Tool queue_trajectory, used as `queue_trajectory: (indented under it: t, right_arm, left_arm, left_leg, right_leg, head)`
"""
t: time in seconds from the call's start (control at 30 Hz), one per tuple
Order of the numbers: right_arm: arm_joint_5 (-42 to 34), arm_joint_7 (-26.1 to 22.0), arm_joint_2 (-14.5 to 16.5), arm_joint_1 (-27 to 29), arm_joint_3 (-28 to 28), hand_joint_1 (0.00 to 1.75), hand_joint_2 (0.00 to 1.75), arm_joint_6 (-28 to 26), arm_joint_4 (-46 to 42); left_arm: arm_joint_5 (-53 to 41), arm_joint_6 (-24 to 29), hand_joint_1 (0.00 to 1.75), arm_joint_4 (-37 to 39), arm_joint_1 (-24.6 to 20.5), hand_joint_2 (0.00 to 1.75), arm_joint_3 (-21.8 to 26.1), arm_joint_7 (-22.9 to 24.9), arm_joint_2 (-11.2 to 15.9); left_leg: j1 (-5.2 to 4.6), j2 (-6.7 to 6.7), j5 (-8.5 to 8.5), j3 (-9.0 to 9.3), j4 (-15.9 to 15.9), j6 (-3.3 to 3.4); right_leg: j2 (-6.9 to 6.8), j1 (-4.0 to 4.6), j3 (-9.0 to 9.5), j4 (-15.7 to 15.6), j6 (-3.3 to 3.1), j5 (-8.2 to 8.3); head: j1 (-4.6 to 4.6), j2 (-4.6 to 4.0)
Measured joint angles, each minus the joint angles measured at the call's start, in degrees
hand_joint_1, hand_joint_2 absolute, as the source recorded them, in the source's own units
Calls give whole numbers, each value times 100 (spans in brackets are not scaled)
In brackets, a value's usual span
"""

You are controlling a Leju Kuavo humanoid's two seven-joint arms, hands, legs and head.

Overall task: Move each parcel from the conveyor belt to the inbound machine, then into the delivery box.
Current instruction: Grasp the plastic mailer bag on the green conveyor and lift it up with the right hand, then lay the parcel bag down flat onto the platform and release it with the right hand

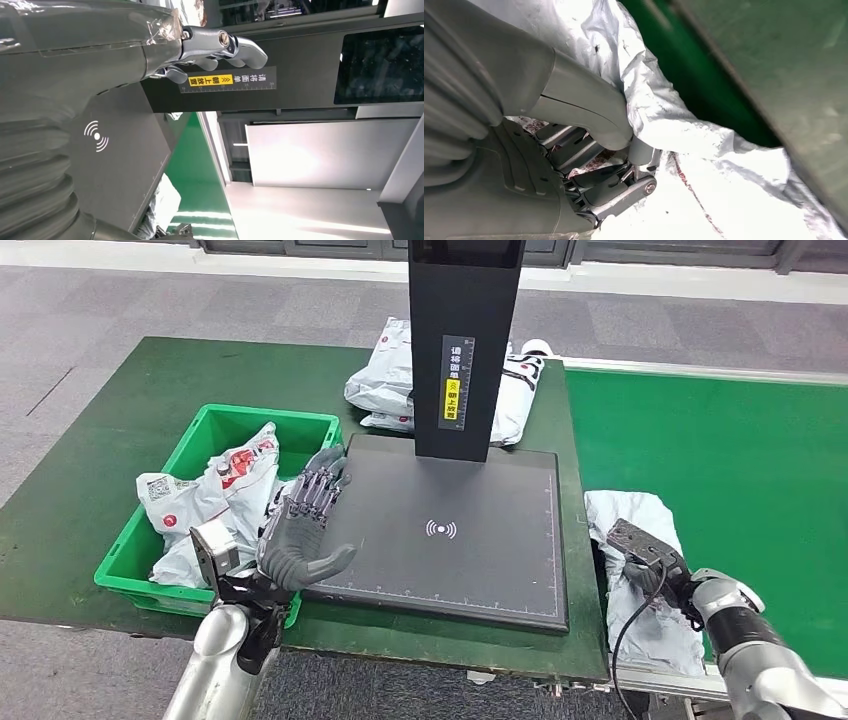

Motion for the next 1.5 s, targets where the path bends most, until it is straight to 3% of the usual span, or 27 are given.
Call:
queue_trajectory:
  t: [0.2, 0.4, 0.73, 0.9, 1.1, 1.37, 1.5]
  right_arm:
    - [-971, -1134, 128, 219, -359, 175, 175, 548, -542]
    - [-2828, -521, 297, 384, -642, 175, 175, 748, -1527]
    - [-5017, 233, 678, 694, -727, 175, 175, 177, -3343]
    - [-5295, 350, 799, 769, -577, 175, 175, -69, -3999]
    - [-5194, 452, 910, 518, -77, 175, 175, -329, -4061]
    - [-5047, 816, 1537, -416, 1134, 175, 175, -685, -2959]
    - [-5027, 775, 1833, -627, 1601, 175, 175, -776, -2436]
  left_arm:
    - [-51, 42, 0, -196, 146, 175, 119, 18, -5]
    - [-87, 79, 0, -367, 281, 175, 182, 100, -11]
    - [-107, 125, 0, -239, 233, 175, 175, 89, -36]
    - [-123, 91, 0, -83, 130, 175, 120, 90, -62]
    - [-173, 44, 0, 32, 24, 175, 21, 68, -64]
    - [-105, -4, 0, 119, -171, 175, -215, 57, -65]
    - [-66, -4, 0, 120, -191, 175, -281, 66, -61]
  left_leg:
    - [-1, 1, -1, -6, 0, 0]
    - [0, -1, 0, -9, 0, 0]
    - [-1, -3, 0, -10, 0, 1]
    - [-1, -1, 0, -11, 0, 1]
    - [-1, 5, 3, -16, 0, -1]
    - [4, 7, 13, -11, -1, -13]
    - [5, -2, 15, -13, -1, -16]
  right_leg:
    - [2, -1, -7, 0, 0, 0]
    - [-2, 0, -11, 0, 0, -1]
    - [-4, -2, -13, 0, 0, -1]
    - [-1, -1, -13, 0, 0, -1]
    - [5, -2, -16, 3, -1, 1]
    - [9, 3, -21, 10, -6, 4]
    - [1, 4, -23, 11, -8, 3]
  head:
    - [0, 0]
    - [0, 1]
    - [0, 1]
    - [0, 0]
    - [0, 0]
    - [-1, -1]
    - [-1, 2]
